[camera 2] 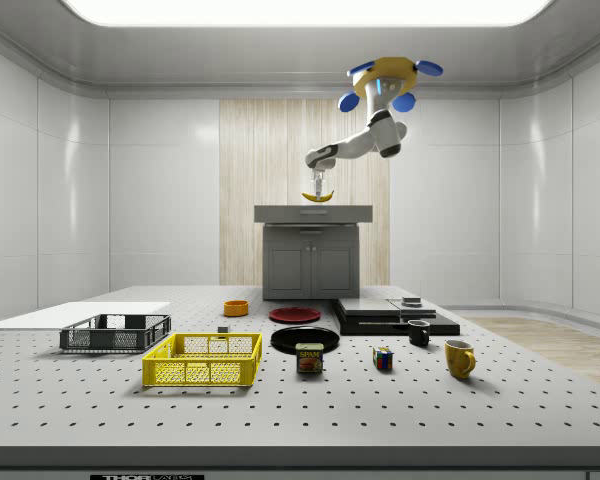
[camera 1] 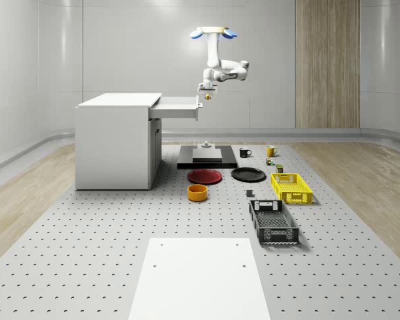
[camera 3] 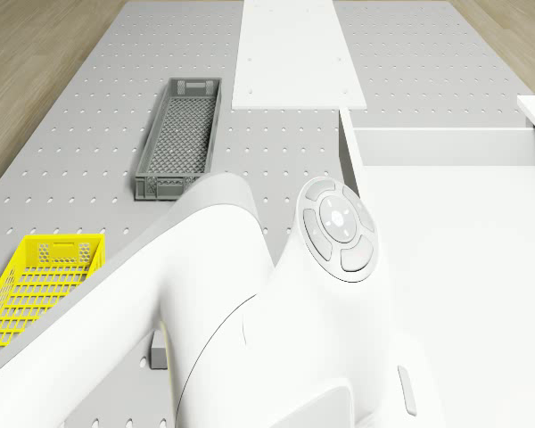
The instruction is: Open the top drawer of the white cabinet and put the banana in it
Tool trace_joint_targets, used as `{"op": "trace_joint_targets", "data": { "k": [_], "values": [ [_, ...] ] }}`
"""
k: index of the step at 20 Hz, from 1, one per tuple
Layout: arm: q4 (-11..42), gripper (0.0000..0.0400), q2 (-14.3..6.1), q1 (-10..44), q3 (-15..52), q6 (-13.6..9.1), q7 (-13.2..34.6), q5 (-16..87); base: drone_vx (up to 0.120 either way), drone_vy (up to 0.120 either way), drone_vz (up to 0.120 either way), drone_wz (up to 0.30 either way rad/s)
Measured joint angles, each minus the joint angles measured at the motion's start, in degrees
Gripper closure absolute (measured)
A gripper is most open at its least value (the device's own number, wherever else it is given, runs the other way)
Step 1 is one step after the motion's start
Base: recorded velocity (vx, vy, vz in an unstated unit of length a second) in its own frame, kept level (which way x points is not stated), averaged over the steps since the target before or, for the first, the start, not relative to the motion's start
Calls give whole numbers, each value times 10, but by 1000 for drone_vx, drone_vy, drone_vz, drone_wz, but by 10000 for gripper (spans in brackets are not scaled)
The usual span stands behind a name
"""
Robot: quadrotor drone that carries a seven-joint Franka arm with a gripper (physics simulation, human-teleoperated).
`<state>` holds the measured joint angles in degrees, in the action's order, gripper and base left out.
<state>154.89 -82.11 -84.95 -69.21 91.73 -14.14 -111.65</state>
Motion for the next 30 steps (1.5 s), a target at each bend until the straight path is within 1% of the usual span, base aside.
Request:
{"op": "trace_joint_targets", "data": {
  "k": [3, 28, 30],
  "values": [
    [0, 199, 0, 0, 0, 0, 0, 0, 0, -120, 93, 0],
    [0, 199, 1, 0, 0, -1, 0, 0, 0, -120, 0, 0],
    [0, 199, 1, 0, 0, -1, 0, 0, 0, -120, -120, 0]
  ]
}}
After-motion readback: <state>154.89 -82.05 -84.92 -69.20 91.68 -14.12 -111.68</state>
